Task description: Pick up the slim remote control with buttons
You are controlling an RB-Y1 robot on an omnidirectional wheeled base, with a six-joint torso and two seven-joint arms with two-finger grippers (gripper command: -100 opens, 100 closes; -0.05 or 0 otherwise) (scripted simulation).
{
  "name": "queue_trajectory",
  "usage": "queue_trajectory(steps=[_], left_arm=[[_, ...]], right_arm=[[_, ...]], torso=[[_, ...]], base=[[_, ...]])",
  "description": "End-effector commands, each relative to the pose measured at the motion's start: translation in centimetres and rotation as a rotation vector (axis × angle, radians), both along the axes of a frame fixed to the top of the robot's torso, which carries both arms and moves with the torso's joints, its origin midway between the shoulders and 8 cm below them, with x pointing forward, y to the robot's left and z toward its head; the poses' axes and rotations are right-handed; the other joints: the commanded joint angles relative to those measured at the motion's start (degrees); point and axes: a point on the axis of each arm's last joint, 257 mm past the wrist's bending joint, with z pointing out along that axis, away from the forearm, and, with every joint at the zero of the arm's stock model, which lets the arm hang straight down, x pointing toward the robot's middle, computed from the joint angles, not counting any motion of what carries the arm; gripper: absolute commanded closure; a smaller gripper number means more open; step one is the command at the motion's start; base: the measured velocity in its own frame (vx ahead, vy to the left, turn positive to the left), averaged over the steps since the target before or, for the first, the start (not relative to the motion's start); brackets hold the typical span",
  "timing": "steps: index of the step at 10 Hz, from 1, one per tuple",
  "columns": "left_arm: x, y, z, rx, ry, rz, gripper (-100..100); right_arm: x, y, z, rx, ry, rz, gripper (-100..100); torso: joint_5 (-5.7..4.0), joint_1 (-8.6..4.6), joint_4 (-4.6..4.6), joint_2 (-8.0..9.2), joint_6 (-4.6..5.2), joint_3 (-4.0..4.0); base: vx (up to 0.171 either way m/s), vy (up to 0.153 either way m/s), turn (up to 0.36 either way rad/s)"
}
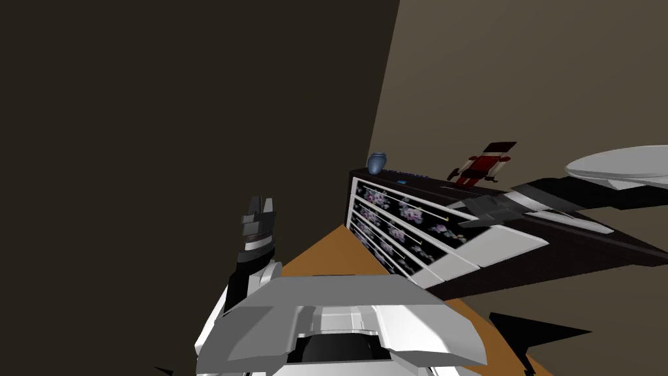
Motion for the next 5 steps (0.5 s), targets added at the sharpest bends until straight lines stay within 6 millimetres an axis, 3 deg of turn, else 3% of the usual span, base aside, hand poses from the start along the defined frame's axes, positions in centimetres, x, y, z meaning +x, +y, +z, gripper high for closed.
queue_trajectory(steps=[1,2,3,4,5], left_arm=[[0.0,0.0,0.0,0.000,0.000,0.000,0],[0.0,0.0,0.0,0.000,0.000,0.000,0],[0.0,0.0,0.0,0.000,0.000,0.000,0],[0.0,0.0,0.0,0.000,0.000,0.000,0],[0.0,0.0,0.0,0.000,0.000,0.000,0]], right_arm=[[-1.6,-1.9,1.2,-0.039,0.014,-0.052,-100],[-3.7,-4.3,2.5,-0.078,0.034,-0.119,-100],[-4.2,-4.8,2.5,-0.084,0.041,-0.134,-100],[-6.9,-7.0,3.8,-0.120,0.066,-0.208,-100],[-6.7,-7.0,3.6,-0.115,0.066,-0.208,-100]], torso=[[0.00,0.00,0.00,0.00,0.00,0.00],[-0.02,-0.03,-0.02,-0.04,0.00,-0.03],[-0.06,-0.19,-0.04,-0.11,-0.01,-0.07],[-0.07,-0.19,-0.04,-0.08,0.00,-0.06],[-0.09,-0.28,-0.05,-0.16,-0.01,-0.10]], base=[[0.087,-0.036,0.036],[0.097,-0.073,0.066],[0.085,-0.074,0.037],[0.112,-0.088,0.056],[0.101,-0.080,0.038]])
